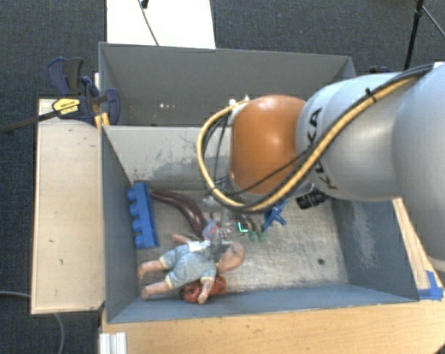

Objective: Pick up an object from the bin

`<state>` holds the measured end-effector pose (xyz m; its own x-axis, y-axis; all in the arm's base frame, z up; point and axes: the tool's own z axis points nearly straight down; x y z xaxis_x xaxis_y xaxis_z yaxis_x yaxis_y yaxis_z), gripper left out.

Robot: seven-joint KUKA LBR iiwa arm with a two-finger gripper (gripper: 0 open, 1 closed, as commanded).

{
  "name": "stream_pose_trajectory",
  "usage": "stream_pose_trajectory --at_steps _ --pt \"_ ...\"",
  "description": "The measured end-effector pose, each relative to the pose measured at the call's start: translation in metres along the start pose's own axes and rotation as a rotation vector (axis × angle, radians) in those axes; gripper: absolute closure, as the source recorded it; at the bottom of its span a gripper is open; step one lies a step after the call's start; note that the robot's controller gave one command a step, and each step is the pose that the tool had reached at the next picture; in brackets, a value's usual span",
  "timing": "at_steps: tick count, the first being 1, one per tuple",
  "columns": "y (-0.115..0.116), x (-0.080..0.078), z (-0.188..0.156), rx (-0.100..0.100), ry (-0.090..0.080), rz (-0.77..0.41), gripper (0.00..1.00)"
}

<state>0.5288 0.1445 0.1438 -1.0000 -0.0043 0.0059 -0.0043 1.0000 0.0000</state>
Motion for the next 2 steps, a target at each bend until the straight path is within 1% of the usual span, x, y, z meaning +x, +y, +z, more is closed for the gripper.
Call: stream_pose_trajectory --at_steps 1,2 --pt "-0.001 -0.002 -0.004 -0.001 -0.008 0.004 0.0" --pt "0.014 0.0 0.06 -0.016 -0.038 0.038 1.0"
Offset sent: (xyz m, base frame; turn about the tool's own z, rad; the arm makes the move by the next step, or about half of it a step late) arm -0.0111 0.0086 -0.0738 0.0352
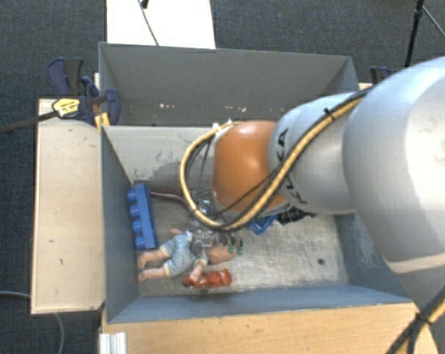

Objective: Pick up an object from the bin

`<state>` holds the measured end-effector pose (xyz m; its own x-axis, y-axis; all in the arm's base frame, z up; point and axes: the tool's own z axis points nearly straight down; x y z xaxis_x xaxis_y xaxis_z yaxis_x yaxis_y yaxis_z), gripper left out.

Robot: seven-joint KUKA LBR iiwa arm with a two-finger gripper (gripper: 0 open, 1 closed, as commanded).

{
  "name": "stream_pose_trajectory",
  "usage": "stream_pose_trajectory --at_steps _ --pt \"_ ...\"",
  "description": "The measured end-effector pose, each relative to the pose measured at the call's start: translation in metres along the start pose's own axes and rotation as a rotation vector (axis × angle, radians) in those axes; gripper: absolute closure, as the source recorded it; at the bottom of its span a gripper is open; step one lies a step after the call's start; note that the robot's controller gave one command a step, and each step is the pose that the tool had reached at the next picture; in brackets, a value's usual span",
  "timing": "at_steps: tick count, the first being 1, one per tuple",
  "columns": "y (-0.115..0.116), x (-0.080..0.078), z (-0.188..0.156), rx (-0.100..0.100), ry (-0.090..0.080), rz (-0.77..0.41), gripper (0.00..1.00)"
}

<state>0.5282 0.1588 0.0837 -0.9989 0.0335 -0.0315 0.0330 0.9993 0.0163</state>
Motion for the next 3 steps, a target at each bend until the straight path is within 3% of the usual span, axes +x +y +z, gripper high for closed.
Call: stream_pose_trajectory --at_steps 1,2,3 --pt "0.0 0.0 0.0 0.0 0.0 0.001 1.0" --pt "0.002 0.002 -0.033 0.014 0.029 -0.011 1.0" --pt "0.027 0.02 -0.09 0.018 0.036 -0.032 1.0"
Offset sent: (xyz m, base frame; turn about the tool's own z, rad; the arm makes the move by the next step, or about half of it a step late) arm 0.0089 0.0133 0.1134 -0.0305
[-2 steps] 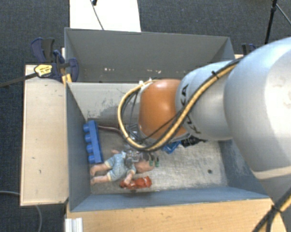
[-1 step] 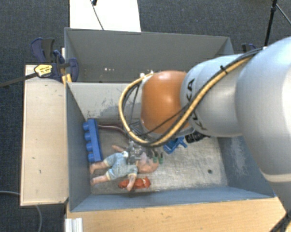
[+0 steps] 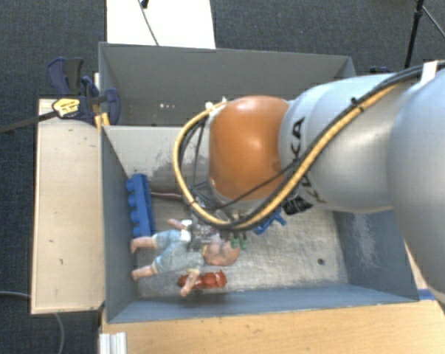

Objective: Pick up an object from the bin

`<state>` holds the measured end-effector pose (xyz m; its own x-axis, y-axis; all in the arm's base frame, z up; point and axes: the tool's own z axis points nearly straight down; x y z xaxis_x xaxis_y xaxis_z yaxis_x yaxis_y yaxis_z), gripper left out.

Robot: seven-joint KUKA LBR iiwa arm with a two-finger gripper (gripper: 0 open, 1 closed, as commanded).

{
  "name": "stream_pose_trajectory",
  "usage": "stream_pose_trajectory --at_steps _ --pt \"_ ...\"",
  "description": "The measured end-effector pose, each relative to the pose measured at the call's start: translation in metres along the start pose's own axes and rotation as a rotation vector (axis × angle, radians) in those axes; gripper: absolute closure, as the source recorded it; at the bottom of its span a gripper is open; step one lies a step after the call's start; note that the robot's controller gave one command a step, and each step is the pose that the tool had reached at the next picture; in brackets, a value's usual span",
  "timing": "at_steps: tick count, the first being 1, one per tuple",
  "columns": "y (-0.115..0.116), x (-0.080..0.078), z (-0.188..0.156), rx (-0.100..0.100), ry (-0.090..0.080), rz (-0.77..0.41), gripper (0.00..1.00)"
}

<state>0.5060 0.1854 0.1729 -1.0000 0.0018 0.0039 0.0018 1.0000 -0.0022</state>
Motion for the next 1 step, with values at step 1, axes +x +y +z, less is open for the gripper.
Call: stream_pose_trajectory --at_steps 1 --pt "0.0119 0.0046 -0.0327 -0.006 -0.009 -0.009 1.0"
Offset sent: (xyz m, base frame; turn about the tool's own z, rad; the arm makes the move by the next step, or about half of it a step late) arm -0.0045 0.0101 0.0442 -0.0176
